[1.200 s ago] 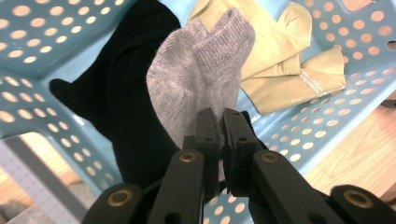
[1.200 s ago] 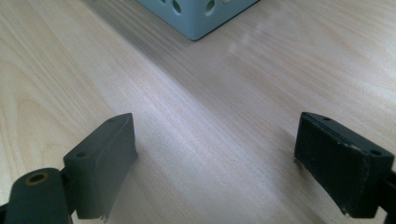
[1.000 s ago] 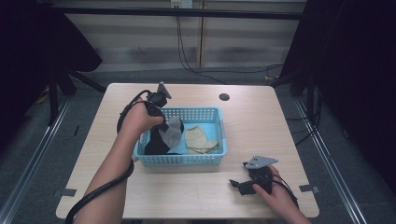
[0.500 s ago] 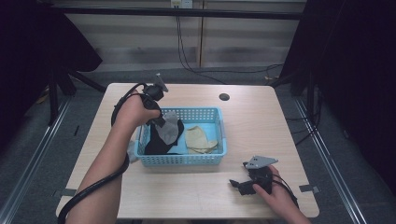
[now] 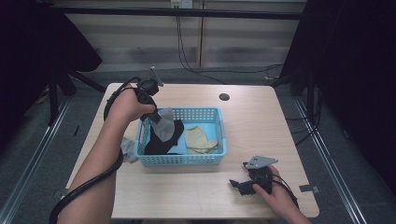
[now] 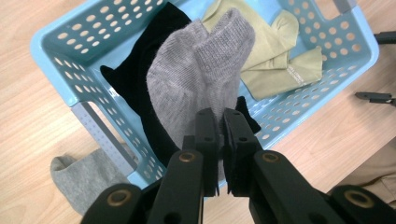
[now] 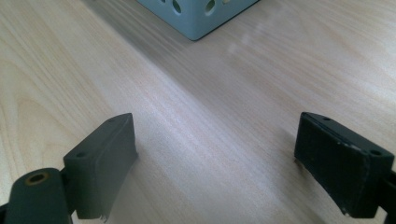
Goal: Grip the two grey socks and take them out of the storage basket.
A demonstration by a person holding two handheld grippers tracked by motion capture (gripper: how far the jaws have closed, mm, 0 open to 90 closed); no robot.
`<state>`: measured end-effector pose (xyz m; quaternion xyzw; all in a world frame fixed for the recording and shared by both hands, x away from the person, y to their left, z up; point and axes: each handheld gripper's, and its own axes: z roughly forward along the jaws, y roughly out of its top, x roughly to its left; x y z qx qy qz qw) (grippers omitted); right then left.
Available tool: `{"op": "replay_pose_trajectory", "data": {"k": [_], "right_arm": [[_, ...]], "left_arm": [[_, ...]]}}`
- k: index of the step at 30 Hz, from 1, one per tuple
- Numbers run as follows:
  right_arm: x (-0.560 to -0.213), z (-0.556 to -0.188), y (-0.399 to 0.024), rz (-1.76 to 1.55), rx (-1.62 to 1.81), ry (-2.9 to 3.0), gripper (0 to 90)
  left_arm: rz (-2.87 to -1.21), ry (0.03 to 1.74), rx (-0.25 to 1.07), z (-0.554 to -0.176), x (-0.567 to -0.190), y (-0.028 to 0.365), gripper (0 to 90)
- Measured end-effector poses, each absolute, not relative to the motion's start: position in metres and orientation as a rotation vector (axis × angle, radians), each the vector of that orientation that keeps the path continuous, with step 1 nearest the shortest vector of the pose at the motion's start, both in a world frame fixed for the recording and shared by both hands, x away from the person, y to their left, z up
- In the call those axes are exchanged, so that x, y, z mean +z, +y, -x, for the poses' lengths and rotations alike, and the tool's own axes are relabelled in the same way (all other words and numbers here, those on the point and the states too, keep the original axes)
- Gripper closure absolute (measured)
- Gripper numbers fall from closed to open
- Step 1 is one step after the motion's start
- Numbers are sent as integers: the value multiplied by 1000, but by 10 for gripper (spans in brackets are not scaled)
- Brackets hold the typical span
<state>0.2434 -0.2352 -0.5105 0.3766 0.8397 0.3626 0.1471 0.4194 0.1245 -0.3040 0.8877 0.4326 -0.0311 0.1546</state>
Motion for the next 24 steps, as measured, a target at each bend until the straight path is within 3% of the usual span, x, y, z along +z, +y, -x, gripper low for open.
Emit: {"op": "replay_pose_trajectory", "data": {"k": [24], "right_arm": [[-510,-243,-235,-1084,1044,2416,120]], "left_arm": [[-2475,1357,-26,-415,-274,166,851]]}}
